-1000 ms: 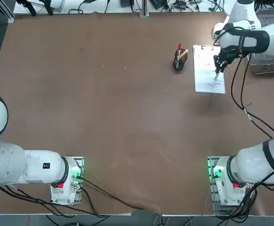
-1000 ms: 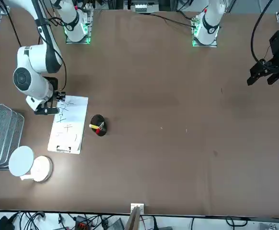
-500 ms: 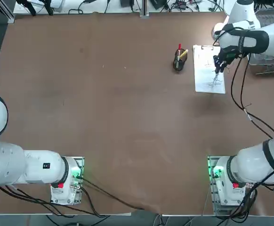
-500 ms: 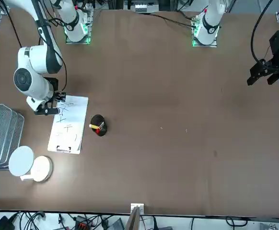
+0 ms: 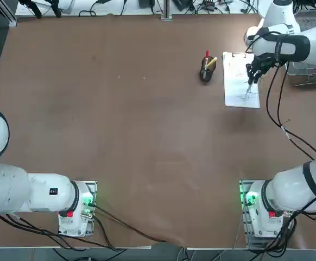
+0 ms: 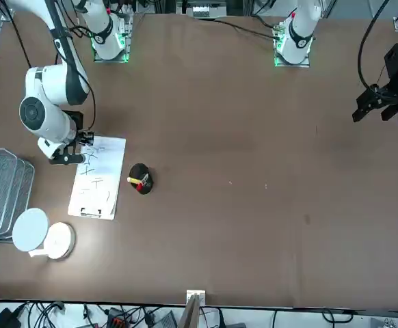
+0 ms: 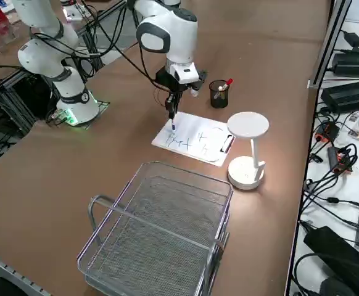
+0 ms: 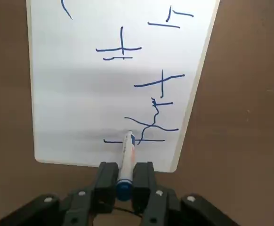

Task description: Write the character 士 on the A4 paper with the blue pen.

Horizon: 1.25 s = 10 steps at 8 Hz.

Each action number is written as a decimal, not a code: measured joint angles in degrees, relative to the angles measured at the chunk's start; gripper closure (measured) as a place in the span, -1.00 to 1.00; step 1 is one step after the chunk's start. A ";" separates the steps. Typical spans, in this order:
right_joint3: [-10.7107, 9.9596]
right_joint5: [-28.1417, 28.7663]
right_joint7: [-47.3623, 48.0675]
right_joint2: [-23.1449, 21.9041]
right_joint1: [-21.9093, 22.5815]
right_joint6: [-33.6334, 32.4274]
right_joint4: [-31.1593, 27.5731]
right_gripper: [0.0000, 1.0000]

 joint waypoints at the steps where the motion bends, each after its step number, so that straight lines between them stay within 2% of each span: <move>1: 0.00 0.01 0.43 0.00 0.00 0.03 0.00 0.60; 8: 0.77 0.05 3.85 0.01 0.07 0.46 0.00 0.60; 10: 2.35 0.06 6.30 0.01 0.15 0.67 0.00 0.60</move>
